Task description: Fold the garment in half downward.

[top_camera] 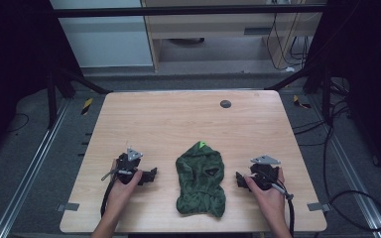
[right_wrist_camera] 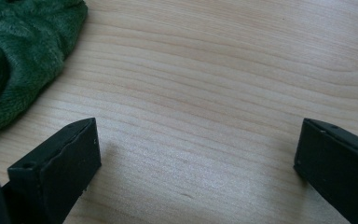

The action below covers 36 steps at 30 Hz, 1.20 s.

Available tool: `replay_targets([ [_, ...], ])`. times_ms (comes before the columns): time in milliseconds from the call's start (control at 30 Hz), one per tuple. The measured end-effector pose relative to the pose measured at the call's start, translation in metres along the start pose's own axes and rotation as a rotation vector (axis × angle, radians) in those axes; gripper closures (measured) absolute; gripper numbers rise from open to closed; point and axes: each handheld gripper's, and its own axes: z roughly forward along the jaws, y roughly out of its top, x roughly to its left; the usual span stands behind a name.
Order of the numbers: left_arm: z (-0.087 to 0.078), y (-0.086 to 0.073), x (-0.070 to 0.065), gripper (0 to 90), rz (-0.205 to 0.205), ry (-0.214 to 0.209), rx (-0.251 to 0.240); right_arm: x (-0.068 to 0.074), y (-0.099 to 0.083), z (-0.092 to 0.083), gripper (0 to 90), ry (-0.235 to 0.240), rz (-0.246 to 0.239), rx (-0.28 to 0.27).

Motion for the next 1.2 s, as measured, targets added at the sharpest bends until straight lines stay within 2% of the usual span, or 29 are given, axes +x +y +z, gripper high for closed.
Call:
replay_targets([
  [200,0.000,0.001,0.000,0.0,0.018,-0.016,0.000,0.000,0.000,0.000,0.8,0.008,0.006,0.001],
  [367,0.001,0.004,-0.003,0.5,0.025,-0.019,0.015,0.000,-0.001,-0.002,6.1,0.018,-0.013,-0.015],
  [433,0.001,0.008,-0.005,7.4,0.017,-0.038,0.006,0.001,-0.001,-0.005,16.6,0.034,-0.019,-0.015],
  [467,0.002,0.010,-0.007,7.4,0.023,-0.058,0.009,0.001,-0.001,-0.005,16.6,0.034,-0.019,-0.015],
  [533,0.002,0.016,-0.010,7.2,0.036,-0.070,0.011,0.002,0.002,-0.007,18.8,0.065,-0.046,-0.006],
  [567,0.002,0.020,-0.012,8.2,0.048,-0.082,0.003,0.003,0.007,-0.008,25.5,0.097,-0.061,0.000],
  [633,0.003,0.029,-0.014,9.1,0.069,-0.104,0.004,0.004,0.012,-0.008,31.9,0.106,-0.076,0.005],
  [667,0.003,0.029,-0.014,10.0,0.069,-0.104,0.004,0.004,0.012,-0.008,31.9,0.106,-0.076,0.005],
  [833,0.008,0.040,-0.017,14.1,0.095,-0.137,0.009,0.006,0.030,-0.007,44.7,0.159,-0.107,0.011],
  [967,0.012,0.052,-0.021,21.5,0.104,-0.168,0.007,0.010,0.046,-0.004,55.2,0.205,-0.148,0.009],
  [1100,0.014,0.066,-0.029,28.4,0.122,-0.189,-0.017,0.017,0.060,0.003,61.6,0.248,-0.179,-0.001],
  [1200,0.016,0.076,-0.034,32.6,0.138,-0.209,-0.012,0.024,0.069,0.010,66.5,0.270,-0.194,-0.003],
])
